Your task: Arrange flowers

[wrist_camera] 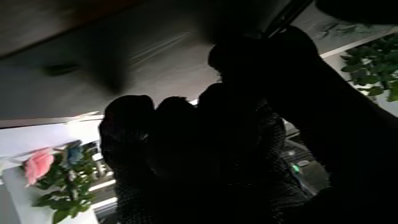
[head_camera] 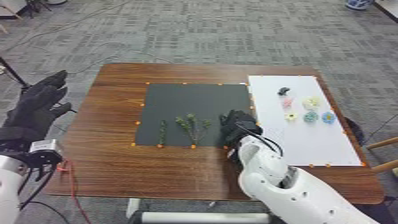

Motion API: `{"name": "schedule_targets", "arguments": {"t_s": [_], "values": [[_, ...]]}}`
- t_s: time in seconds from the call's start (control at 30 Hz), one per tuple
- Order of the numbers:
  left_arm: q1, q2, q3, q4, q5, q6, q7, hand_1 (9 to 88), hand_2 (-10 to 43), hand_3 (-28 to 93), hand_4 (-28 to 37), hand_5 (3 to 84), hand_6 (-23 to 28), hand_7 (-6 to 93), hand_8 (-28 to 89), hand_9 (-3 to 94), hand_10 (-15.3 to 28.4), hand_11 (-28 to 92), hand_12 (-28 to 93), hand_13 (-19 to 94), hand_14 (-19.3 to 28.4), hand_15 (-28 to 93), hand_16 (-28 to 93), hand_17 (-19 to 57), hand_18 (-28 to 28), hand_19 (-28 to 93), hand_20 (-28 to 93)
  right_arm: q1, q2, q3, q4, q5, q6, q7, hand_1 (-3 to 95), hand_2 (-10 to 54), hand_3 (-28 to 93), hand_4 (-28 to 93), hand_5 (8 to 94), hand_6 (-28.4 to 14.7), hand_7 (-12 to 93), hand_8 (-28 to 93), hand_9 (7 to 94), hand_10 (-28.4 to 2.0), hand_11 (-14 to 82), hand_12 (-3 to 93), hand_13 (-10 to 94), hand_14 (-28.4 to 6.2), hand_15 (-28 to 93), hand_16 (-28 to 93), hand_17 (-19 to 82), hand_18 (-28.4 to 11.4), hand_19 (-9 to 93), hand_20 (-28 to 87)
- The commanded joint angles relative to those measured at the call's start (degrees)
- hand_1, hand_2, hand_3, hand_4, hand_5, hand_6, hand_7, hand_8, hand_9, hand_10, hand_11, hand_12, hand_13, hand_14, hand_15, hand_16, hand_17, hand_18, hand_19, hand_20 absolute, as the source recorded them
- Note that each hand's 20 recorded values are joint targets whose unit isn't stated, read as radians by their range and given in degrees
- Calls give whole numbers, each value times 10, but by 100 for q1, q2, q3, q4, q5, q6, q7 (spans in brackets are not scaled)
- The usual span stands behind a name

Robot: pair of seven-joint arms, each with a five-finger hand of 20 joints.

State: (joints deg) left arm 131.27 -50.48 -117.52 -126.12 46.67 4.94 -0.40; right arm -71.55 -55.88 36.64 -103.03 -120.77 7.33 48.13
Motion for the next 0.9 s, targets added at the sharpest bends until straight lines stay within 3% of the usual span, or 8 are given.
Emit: {"name": "schedule_targets", "arguments": {"t_s": [0.03,0.23,0.37,0.47,0.67,0.8,0.87,0.9], "values": [[29,1,-13,18,-28,-48,-43,233,-64,683,-283,175,13,183,-97,96,66,82,202,1,77,229,3,-184,171,325,95,-199,-6,-172,150,-65,-4,11,407,-95,840,-154,691,-6,572,252,777,-95,638,691,727,-105,833,471,344,-233,884,484],[34,-10,-27,15,-26,-93,-63,233,-65,684,-283,175,13,183,-97,96,66,80,202,1,77,226,3,-184,172,323,94,-274,88,-28,124,-7,-117,-1,353,-95,824,-244,660,5,589,234,753,-95,657,654,715,-104,828,479,339,-233,880,483],[9,8,-13,29,-28,-85,-59,234,-64,683,-283,175,13,181,-96,96,66,80,203,0,77,227,4,-184,171,322,93,-255,129,-2,128,-68,-155,38,277,-95,825,-278,659,-13,563,188,735,-100,657,653,702,-106,825,479,333,-233,873,487],[1,11,-6,32,-26,-84,-57,234,-64,682,-283,175,13,181,-95,96,66,80,203,0,78,227,4,-185,171,322,93,-230,186,-22,109,-190,-194,81,240,-95,839,-282,661,-20,618,-80,732,-101,655,656,698,-108,825,479,330,-234,869,491],[49,-17,-37,-1,-23,-62,-39,233,-64,682,-283,175,13,180,-95,96,66,79,204,-1,78,229,5,-186,172,322,93,-300,430,149,-184,-384,-252,145,212,-95,821,-283,644,-26,626,-122,714,-106,656,659,686,-111,825,481,321,-236,865,493],[98,-50,-77,-31,-18,-38,-13,233,-63,682,-283,175,13,180,-95,96,66,79,204,-1,77,228,5,-186,172,322,93,-467,880,578,-618,-366,353,172,192,-95,818,-283,598,-44,610,-143,660,-126,656,650,644,-125,825,478,295,-237,852,500],[97,-53,-85,-32,-19,-23,-16,233,-64,683,-283,175,13,181,-95,96,66,79,205,-1,77,228,5,-187,172,323,94,-560,1121,853,-724,-406,690,109,185,-95,819,-283,536,-68,520,-156,556,-159,628,573,584,-141,817,439,274,-241,845,514],[94,-51,-75,-35,-24,-8,-13,233,-64,682,-283,175,13,181,-95,96,66,80,205,-1,77,228,4,-186,172,323,93,-576,1240,963,-732,-470,831,108,189,-95,823,-282,509,-73,496,-156,516,-161,616,537,561,-147,807,418,267,-242,842,520]]}}
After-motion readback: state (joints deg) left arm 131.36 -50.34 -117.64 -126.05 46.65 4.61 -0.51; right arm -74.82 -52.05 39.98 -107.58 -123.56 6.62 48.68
